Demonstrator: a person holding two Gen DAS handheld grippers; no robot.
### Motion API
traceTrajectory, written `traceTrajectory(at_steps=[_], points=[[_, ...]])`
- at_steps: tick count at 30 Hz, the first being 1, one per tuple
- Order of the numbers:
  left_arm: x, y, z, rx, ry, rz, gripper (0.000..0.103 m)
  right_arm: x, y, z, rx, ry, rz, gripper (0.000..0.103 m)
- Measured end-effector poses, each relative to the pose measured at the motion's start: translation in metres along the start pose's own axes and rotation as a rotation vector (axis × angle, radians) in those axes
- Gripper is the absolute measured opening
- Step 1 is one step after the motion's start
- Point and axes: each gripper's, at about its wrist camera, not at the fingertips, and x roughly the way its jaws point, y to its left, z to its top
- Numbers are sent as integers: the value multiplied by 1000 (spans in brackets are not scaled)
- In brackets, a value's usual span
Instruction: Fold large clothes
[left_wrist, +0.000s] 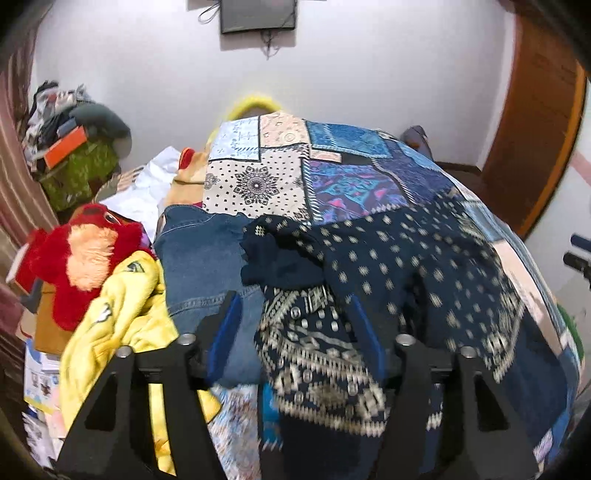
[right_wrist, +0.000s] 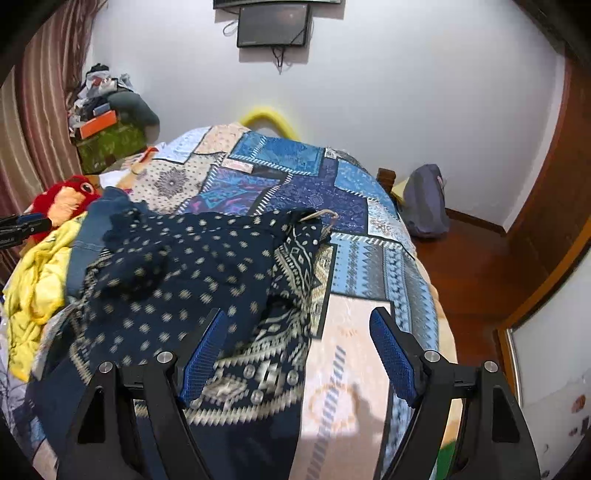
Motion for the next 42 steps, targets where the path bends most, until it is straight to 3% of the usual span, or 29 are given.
traceTrajectory(at_steps=[3,9,19,23,29,31,33,34,36,37,38,39,42], points=[[-20,-6,-19,37,-6,-16,83,-28,1,-16,22,5,29,78],[-29,-3,-68,-2,52,-51,84,-53,5,-60,52,56,84,81],[1,4,-168,-98,266,-101,84,-35,12,-155,171,262,157,81],[10,4,-202,-182,344,-169,84,-31,14,-174,209,299,199,81],[20,-3,-234,-284,414,-255,84,-31,23,-180,213,274,244,81],[21,-1,-241,-358,429,-316,79,-29,28,-180,213,263,266,78],[19,1,-244,-404,425,-370,59,-27,34,-180,192,254,263,67],[17,0,-245,-415,414,-394,53,-28,36,-179,183,248,261,65],[14,-4,-243,-409,406,-421,28,-29,37,-178,178,233,266,46],[11,-7,-240,-401,401,-431,21,-30,36,-176,178,225,275,34],[8,-11,-235,-380,389,-417,11,-31,35,-174,180,220,291,28],[5,-16,-230,-356,379,-398,11,-32,36,-172,181,215,311,18],[-9,-29,-209,-283,320,-356,10,-35,39,-164,164,191,331,13]])
